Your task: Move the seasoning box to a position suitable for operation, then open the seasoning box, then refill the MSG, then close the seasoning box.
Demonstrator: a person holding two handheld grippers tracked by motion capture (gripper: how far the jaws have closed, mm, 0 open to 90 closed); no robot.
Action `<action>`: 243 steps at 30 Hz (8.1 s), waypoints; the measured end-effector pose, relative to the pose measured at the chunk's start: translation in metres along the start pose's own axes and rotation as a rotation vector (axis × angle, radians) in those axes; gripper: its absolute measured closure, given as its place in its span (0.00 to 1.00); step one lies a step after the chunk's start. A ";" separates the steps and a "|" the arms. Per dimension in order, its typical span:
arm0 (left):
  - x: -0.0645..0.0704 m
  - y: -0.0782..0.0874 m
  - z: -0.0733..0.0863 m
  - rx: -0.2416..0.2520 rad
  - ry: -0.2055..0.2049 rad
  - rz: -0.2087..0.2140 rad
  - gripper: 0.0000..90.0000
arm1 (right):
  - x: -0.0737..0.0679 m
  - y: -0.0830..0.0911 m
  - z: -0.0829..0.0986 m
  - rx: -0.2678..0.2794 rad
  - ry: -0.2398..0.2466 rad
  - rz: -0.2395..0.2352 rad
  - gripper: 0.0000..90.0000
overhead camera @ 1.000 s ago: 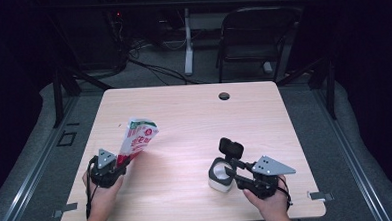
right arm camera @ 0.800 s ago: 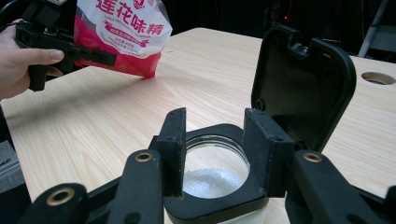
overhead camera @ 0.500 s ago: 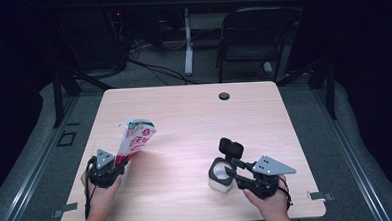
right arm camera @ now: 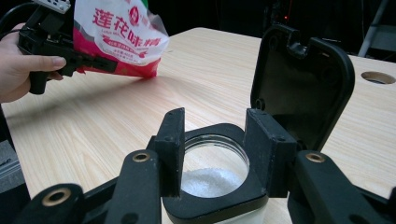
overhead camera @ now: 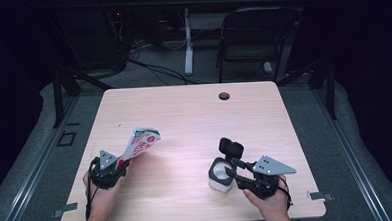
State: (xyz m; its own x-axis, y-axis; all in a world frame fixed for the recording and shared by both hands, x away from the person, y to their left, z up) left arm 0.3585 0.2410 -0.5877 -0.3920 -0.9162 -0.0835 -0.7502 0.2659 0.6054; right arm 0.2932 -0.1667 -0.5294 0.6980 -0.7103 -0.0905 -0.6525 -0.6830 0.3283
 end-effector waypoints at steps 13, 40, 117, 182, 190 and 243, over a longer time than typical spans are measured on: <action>0.009 -0.005 0.005 -0.044 -0.070 -0.029 0.73 | 0.000 0.000 0.001 -0.005 0.001 -0.002 0.64; 0.027 -0.007 0.010 -0.067 -0.166 0.003 0.42 | 0.001 0.001 0.000 0.001 -0.001 0.005 0.63; 0.056 0.039 0.019 -0.055 -0.193 0.093 0.44 | 0.016 0.007 -0.003 0.005 -0.028 0.078 0.56; 0.038 0.046 0.006 0.080 -0.002 0.160 0.50 | 0.045 -0.015 -0.043 -0.098 -0.112 0.082 0.65; 0.036 0.047 0.008 0.076 0.005 0.157 0.50 | 0.043 -0.021 -0.039 -0.118 -0.083 0.078 0.73; 0.031 0.048 0.008 0.078 0.022 0.156 0.50 | 0.042 -0.018 -0.034 -0.145 0.049 0.101 0.90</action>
State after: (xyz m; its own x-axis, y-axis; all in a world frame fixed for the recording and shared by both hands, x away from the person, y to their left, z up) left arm 0.3061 0.2279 -0.5678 -0.4958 -0.8681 0.0242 -0.7209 0.4269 0.5459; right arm 0.3441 -0.1788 -0.5067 0.6472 -0.7623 -0.0055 -0.6730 -0.5747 0.4656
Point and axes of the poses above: each handheld gripper's, and its own axes: y roughly backward along the jaws, z roughly out of its underside, x roughly to its right, the point moved 5 cm from there along -y, roughly forward along the jaws, and after that the axes turned 1 degree about -z, right-handed, at the moved point
